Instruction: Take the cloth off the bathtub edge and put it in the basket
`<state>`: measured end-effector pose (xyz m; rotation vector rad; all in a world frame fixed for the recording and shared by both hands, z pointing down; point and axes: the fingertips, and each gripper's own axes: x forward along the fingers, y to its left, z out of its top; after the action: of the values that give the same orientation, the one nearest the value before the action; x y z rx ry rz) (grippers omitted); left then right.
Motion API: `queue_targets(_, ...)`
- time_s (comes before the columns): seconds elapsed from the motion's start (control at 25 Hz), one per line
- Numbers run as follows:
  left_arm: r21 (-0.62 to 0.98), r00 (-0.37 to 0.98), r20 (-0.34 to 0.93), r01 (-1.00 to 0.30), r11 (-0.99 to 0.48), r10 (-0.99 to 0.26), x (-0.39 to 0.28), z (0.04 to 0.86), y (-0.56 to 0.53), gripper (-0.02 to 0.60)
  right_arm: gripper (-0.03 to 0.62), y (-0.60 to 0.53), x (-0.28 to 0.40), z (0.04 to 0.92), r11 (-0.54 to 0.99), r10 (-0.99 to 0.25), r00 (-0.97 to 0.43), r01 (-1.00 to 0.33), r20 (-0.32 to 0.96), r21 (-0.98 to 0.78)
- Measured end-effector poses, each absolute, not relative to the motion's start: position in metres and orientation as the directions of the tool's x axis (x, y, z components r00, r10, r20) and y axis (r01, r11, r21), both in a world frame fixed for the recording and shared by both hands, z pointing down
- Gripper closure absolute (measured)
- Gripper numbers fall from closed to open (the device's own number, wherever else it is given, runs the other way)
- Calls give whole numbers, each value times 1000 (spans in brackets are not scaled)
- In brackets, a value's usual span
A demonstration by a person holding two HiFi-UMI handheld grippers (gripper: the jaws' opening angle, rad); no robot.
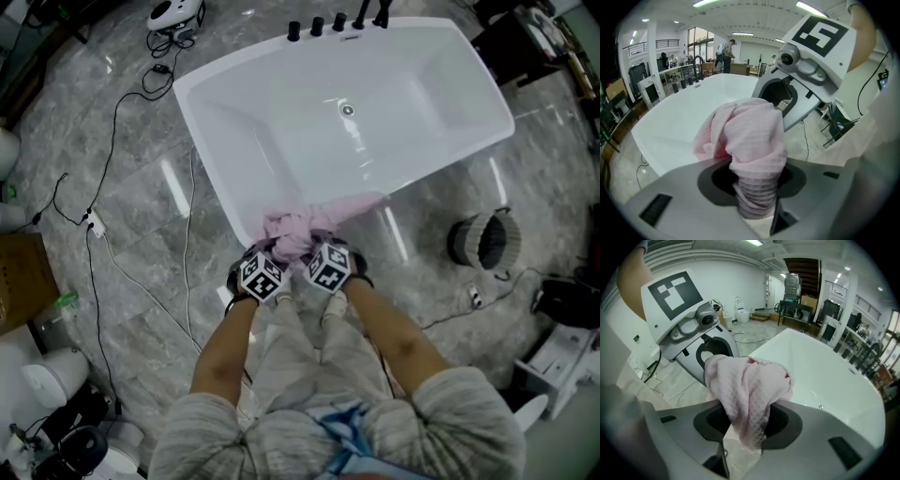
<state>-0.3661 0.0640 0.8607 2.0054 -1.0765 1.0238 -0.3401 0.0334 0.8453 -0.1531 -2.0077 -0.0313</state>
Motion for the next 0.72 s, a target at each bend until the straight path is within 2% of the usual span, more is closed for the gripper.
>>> queue_targets(0.48, 1, 275, 781, -898, -440, -561, -381, 708, 41, 408, 423, 15, -356, 692, 988, -69, -604, 67, 794, 138)
queue_targets(0.72, -58, 249, 763, -893, -446, -597, -380, 642, 40, 408, 424, 15, -354, 627, 978, -131, -658, 35, 742, 204)
